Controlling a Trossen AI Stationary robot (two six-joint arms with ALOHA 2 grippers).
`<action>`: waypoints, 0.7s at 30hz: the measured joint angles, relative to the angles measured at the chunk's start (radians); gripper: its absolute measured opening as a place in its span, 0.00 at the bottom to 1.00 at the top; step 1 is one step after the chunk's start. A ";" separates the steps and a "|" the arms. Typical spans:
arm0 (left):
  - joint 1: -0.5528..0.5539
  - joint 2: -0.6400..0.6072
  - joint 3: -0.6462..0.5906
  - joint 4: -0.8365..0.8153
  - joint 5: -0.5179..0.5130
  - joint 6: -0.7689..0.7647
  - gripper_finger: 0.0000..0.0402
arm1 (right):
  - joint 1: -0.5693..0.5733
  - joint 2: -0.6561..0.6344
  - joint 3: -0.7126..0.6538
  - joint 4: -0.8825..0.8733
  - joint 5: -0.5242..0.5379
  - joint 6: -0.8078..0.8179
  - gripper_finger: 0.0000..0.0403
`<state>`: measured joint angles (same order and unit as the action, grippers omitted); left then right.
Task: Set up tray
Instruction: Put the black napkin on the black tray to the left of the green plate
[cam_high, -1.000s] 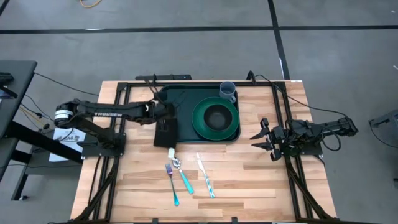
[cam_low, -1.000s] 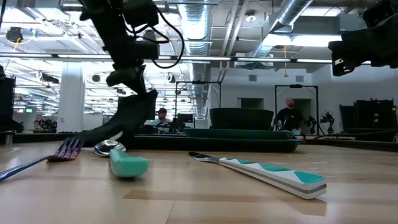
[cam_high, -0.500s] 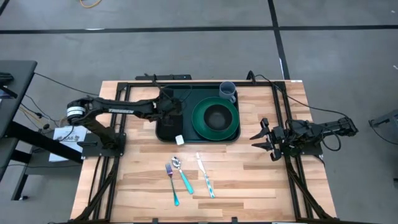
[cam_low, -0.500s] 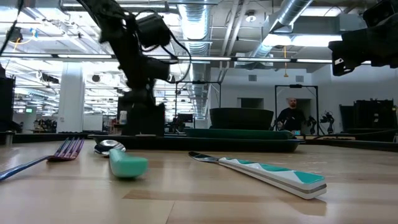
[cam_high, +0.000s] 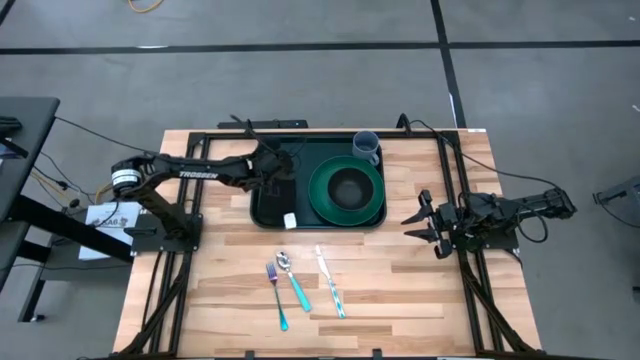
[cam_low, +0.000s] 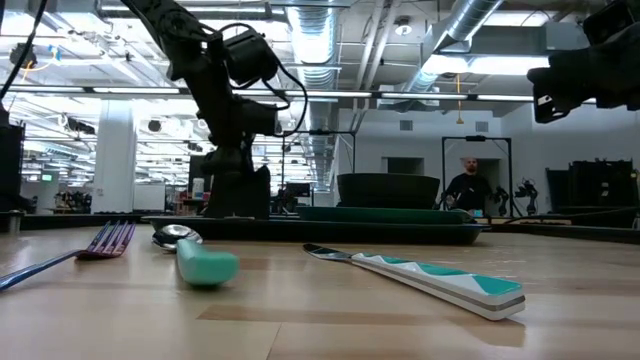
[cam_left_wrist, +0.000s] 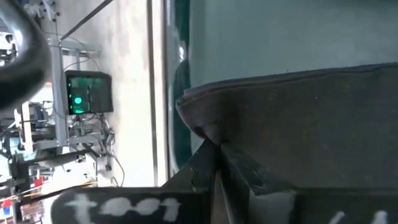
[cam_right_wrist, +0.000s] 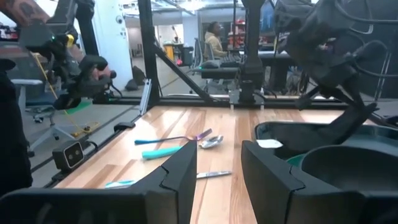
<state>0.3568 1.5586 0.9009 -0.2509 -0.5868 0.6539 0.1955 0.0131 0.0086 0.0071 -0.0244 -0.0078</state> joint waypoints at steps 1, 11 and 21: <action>0.007 0.000 0.000 0.009 0.002 0.006 0.00 | 0.000 0.000 0.000 0.000 0.000 0.000 0.29; 0.033 0.000 0.000 0.033 0.053 0.021 0.00 | 0.000 0.000 0.000 0.000 0.000 0.000 0.29; 0.033 0.000 0.000 0.044 0.078 0.020 0.05 | 0.000 0.000 0.000 0.000 -0.001 0.000 0.29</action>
<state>0.3897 1.5585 0.9012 -0.2072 -0.5093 0.6743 0.1957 0.0128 0.0082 0.0074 -0.0250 -0.0078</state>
